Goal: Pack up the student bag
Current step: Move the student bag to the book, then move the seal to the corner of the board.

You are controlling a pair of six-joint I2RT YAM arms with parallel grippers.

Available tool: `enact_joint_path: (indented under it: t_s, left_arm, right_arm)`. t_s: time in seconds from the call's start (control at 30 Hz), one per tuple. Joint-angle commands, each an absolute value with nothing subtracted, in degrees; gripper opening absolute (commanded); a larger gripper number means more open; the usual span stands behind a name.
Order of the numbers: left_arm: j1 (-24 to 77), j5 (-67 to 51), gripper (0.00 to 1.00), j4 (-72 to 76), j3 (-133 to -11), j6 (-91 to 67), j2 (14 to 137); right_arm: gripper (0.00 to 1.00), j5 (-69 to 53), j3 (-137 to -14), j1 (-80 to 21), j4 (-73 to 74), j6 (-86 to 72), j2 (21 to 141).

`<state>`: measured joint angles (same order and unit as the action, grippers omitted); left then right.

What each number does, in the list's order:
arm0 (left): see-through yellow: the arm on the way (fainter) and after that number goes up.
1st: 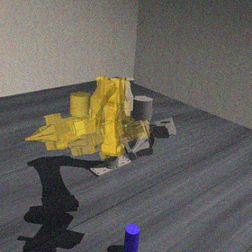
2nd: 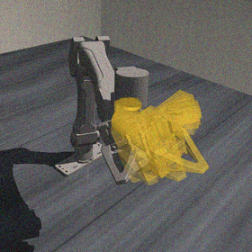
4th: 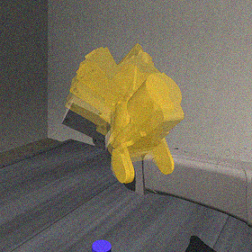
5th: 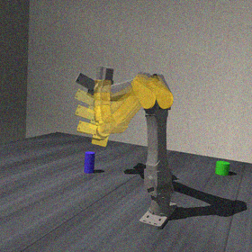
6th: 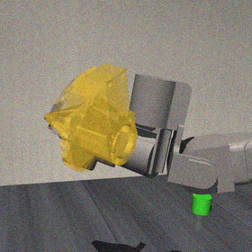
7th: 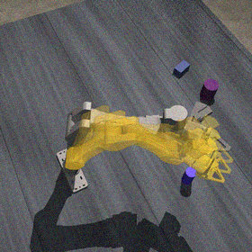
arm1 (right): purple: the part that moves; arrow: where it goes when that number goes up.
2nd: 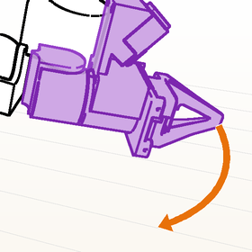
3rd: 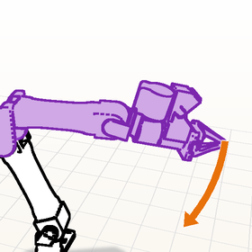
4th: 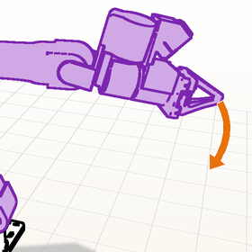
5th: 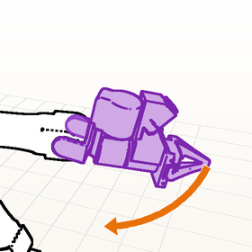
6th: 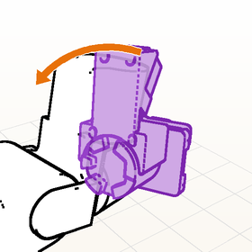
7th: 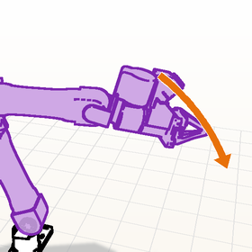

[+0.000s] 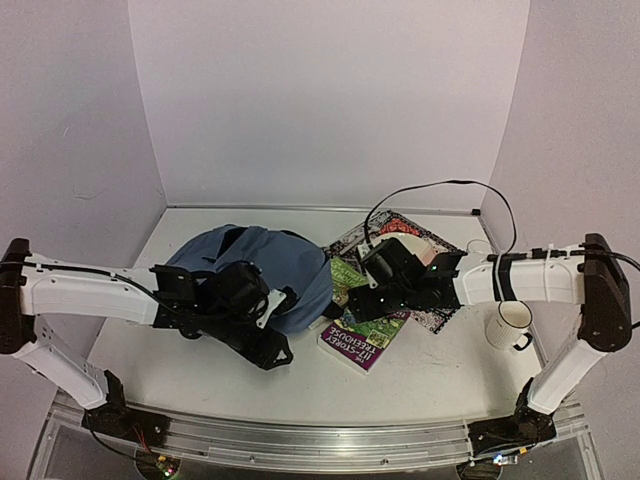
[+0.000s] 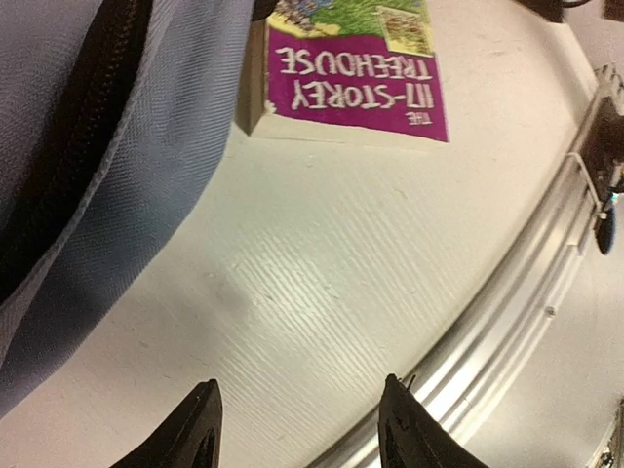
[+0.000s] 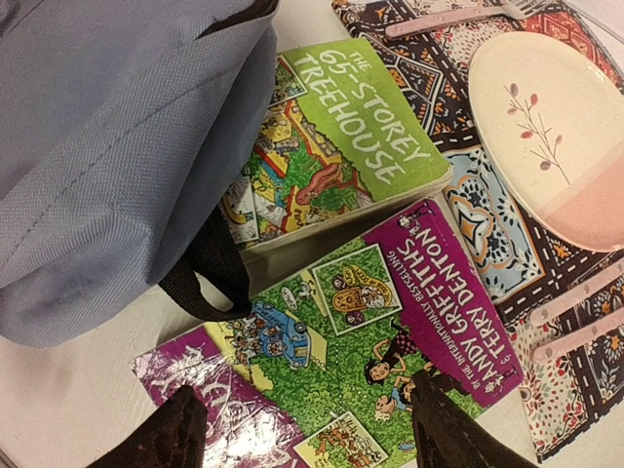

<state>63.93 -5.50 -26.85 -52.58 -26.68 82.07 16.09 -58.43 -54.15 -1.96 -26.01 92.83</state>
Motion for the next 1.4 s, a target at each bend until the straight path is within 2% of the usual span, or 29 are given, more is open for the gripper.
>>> enact_joint_path:
  t_s: [0.0, 0.2, 0.47, 0.6, 0.83, 1.0, 1.37]
  left_arm:
    - [59.55, 2.62, 0.55, -23.53, -55.57, -22.99, 86.93]
    - [50.13, 6.36, 0.57, -21.77, -62.07, -18.05, 92.61]
    - [43.59, 9.27, 0.59, -21.29, -71.75, -14.25, 101.96]
    - [43.72, 4.3, 0.6, -21.3, -73.36, -13.89, 102.13]
    - [50.9, -0.47, 0.61, -22.8, -67.11, -16.39, 96.84]
    - [51.83, -0.92, 0.58, -24.53, -63.61, -19.67, 98.67]
    - [51.86, -0.53, 0.52, -25.66, -68.12, -15.99, 106.65]
  right_arm:
    - [0.72, 18.78, -58.1, -54.22, -0.27, -26.98, 89.87]
    - [0.72, 19.28, -58.29, -54.22, -0.09, -26.98, 89.36]
    - [0.72, 19.18, -57.57, -54.21, -0.09, -27.6, 88.79]
    - [0.72, 19.56, -56.88, -54.23, -0.09, -27.9, 87.88]
    - [0.73, 20.82, -55.38, -54.21, 1.48, -28.03, 86.35]
    - [0.73, 20.94, -55.76, -54.23, 1.78, -27.9, 87.02]
    - [0.73, 20.16, -56.6, -54.17, 1.83, -28.02, 87.45]
